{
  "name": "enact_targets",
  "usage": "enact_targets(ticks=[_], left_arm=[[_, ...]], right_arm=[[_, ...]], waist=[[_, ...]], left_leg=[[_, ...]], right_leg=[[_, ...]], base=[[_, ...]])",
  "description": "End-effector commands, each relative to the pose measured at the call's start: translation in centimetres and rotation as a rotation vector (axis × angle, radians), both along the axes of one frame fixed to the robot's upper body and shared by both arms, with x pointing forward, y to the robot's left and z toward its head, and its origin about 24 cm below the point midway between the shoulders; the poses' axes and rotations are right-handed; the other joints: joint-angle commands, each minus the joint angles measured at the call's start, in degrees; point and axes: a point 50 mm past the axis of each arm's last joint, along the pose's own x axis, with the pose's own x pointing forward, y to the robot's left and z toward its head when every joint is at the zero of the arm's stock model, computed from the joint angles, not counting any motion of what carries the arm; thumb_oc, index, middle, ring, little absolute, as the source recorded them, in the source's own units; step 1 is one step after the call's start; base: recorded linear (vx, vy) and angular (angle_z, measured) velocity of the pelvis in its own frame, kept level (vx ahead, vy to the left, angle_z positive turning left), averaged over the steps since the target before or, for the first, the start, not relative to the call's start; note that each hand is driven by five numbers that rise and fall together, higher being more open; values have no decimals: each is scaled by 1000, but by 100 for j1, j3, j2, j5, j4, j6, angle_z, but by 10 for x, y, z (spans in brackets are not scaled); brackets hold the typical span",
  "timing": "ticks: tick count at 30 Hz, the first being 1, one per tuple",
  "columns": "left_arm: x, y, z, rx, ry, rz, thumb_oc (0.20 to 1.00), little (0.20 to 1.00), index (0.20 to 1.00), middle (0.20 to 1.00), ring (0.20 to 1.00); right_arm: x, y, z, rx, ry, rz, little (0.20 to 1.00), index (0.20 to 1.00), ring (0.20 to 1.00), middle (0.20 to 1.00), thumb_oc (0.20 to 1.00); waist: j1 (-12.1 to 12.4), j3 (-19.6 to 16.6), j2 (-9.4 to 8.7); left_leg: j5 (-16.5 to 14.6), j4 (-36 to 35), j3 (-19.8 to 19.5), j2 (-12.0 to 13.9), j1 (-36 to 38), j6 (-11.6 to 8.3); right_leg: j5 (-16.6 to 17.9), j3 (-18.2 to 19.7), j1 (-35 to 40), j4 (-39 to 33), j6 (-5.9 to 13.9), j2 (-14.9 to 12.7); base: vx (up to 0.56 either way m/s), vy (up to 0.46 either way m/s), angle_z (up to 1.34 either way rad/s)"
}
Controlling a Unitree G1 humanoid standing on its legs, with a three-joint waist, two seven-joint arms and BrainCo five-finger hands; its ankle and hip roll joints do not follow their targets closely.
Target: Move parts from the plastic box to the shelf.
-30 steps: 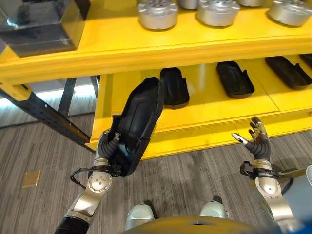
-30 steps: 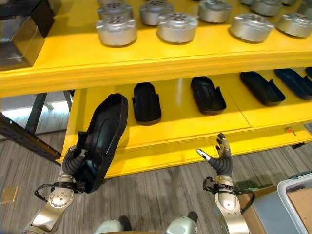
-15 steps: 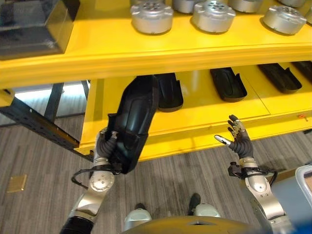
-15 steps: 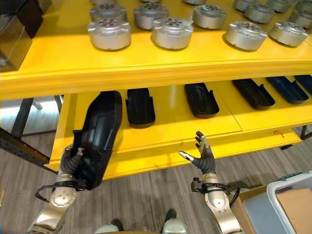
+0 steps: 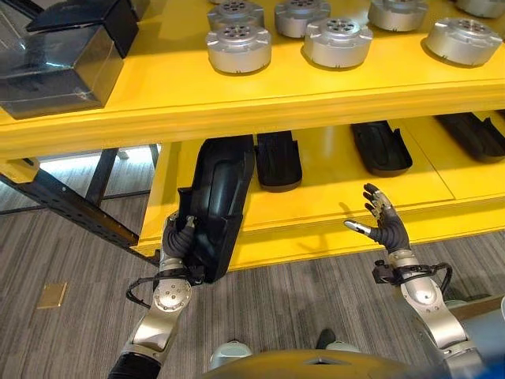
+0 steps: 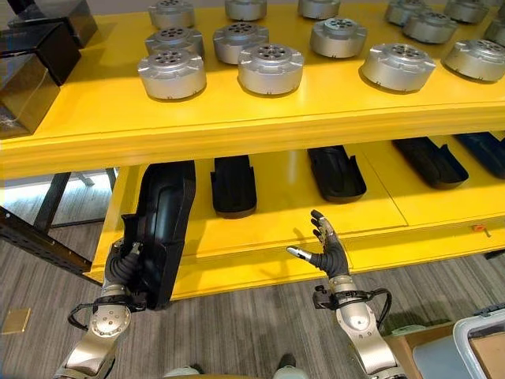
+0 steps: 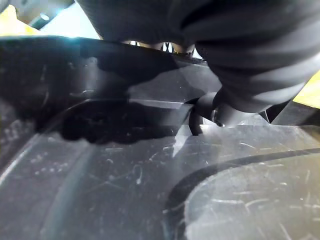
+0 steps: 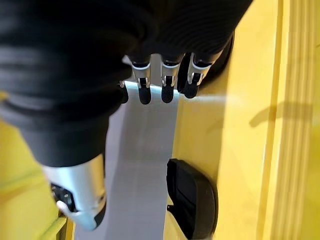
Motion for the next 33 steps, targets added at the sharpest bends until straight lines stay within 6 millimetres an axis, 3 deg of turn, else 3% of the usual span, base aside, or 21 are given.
enact_targets(ticks=[1,7,29,30,33], left_arm=[[13,5,39,27,-199,-10,200,200,200,200,200],[14,5,38,50,-196,-20,200,200,200,200,200],[15,1,36,70,-180,-54,200,200,200,200,200],[22,-16,29,-69,-121,-177,200,200,200,200,200],[21,-15,28,-67,-120,-170,200,200,200,200,200]], right_arm=[[10,5,20,49,-111,23,1000,1000,1000,1000,1000],[10,11,18,72,-120,35,1000,1000,1000,1000,1000],[12,17,22,133,-129,114,1000,1000,1000,1000,1000],[16,20,21,145,-116,200,1000,1000,1000,1000,1000],[15,18,21,138,-122,183,1000,1000,1000,1000,1000]], waist=[[66,-32,-250],[62,-45,-212],[56,9,-186],[98,20,-142],[88,3,-146]], left_leg=[[-329,330,-7,-201,-123,-93],[-361,231,-53,-315,-52,-21],[-336,287,-62,-277,-90,-36],[-78,-122,-421,-307,-109,-23],[-100,-112,-391,-317,-81,-13]], right_leg=[[-39,-220,42,42,393,-98],[-37,-194,69,63,421,-112],[-65,-180,93,78,395,-102],[-121,73,126,158,485,-169],[-139,52,159,150,464,-159]], base=[[40,31,16],[42,11,7],[1,1,0],[0,0,0],[0,0,0]])
